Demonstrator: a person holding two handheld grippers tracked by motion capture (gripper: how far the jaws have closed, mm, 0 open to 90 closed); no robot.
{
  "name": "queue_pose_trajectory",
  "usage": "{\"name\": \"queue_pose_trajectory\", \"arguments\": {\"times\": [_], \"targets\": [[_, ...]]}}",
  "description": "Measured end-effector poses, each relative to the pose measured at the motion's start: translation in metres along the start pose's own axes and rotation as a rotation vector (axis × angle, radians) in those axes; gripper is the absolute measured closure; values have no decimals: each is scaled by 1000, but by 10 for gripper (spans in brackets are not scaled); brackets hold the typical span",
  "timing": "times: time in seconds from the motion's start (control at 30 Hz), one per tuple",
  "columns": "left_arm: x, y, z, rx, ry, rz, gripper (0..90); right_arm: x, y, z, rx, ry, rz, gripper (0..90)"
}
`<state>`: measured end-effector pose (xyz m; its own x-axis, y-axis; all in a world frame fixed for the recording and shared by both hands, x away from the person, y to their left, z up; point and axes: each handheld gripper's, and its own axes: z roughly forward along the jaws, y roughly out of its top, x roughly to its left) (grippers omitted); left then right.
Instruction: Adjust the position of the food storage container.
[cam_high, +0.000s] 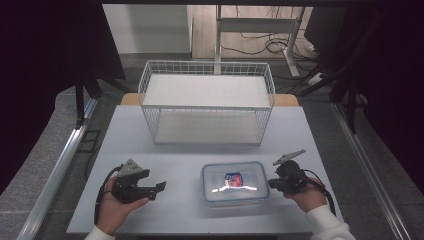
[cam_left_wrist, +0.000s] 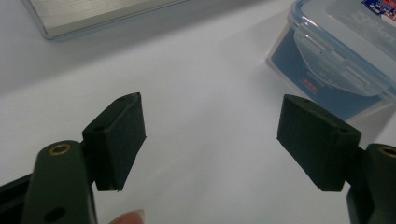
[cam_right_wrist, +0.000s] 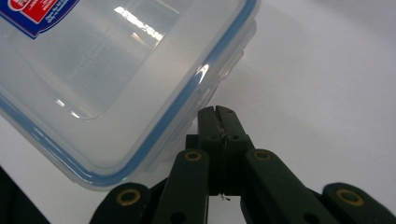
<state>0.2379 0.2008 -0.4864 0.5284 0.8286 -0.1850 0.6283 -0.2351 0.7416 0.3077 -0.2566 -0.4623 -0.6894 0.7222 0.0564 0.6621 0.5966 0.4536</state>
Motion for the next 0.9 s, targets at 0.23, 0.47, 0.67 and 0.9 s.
{"name": "queue_pose_trajectory", "arguments": {"times": [0.23, 0.47, 0.67, 0.9], "targets": [[3, 0, -1, -7, -4, -11, 231, 15, 6, 7, -5, 34, -32, 888], [3, 0, -1, -8, -3, -15, 231, 29, 15, 14, -34, 70, -44, 888], [4, 0, -1, -7, 2, -10, 231, 39, 27, 23, -49, 77, -68, 888], [3, 0, 0, -4, -2, -12, 231, 45, 32, 28, -68, 77, -83, 888]]}}
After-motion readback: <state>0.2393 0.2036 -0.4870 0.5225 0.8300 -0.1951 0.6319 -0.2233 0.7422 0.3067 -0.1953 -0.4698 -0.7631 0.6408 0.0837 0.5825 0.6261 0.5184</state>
